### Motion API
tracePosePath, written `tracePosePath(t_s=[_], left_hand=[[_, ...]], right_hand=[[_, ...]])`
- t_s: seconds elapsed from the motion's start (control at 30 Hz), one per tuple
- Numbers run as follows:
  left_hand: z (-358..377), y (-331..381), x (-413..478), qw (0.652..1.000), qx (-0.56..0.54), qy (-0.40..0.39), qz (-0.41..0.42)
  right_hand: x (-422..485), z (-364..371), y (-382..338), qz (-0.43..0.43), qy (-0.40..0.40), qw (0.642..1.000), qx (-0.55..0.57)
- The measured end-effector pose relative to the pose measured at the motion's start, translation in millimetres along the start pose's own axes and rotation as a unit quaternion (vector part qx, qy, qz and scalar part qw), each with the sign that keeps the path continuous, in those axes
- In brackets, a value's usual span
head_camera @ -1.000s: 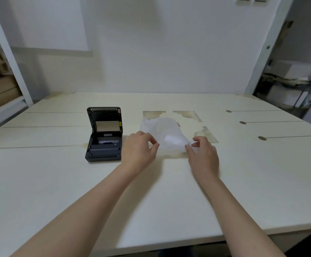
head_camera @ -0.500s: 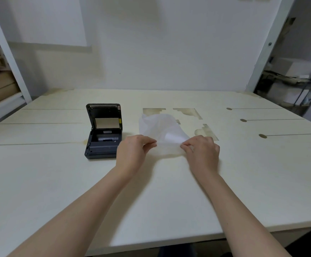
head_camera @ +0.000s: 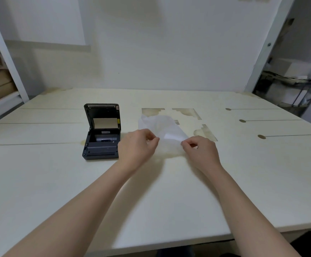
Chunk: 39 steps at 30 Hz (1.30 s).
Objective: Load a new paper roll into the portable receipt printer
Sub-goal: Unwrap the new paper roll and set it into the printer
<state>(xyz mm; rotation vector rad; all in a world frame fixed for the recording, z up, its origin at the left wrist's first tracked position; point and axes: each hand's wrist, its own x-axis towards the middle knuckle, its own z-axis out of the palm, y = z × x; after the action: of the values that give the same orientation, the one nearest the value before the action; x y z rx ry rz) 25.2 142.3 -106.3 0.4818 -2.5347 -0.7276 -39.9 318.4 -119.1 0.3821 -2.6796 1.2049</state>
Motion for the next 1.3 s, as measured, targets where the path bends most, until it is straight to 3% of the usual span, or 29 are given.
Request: tracePosePath(t_s=[0.1,0.27,0.47,0.57,0.7,0.8,0.93,1.1,1.2,1.3], left_hand=[[-0.8,10.2,-0.3,0.999,-0.023,0.028,0.021],[3.0,19.0,3.9,0.995,-0.026,0.067,0.062],[16.1,20.5,16.1,0.995,-0.022,0.031,0.097],[21.0,20.4,23.1,0.993,0.016,-0.019,0.115],[25.8,19.5,29.8,0.985,0.047,-0.093,0.138],[31.4,13.4,32.7,0.981,0.052,-0.134,0.13],[40.7,5.9,35.6,0.979,0.051,-0.151,0.123],[53.5,1.1,43.8,0.992,-0.002,-0.086,0.092],[58.7,0.9,50.7,0.987,0.014,-0.125,0.103],[58.2,2.0,57.0,0.98,0.027,-0.164,0.106]], right_hand=[[4.9,-2.3,-3.1,-0.018,0.03,0.999,0.014],[15.1,-0.1,-8.4,-0.13,0.109,0.984,-0.049],[22.9,5.7,-5.5,-0.202,0.148,0.958,-0.142],[28.2,10.7,0.2,-0.186,0.148,0.958,-0.159],[31.5,17.5,10.1,-0.144,0.068,0.968,-0.196],[31.4,22.3,10.8,-0.135,0.1,0.976,-0.137],[35.0,23.9,7.5,-0.162,0.148,0.969,-0.114],[44.6,22.3,7.8,-0.094,0.072,0.972,-0.202],[45.5,22.7,9.4,-0.088,-0.001,0.964,-0.25],[43.1,29.9,8.5,-0.13,0.057,0.971,-0.191]])
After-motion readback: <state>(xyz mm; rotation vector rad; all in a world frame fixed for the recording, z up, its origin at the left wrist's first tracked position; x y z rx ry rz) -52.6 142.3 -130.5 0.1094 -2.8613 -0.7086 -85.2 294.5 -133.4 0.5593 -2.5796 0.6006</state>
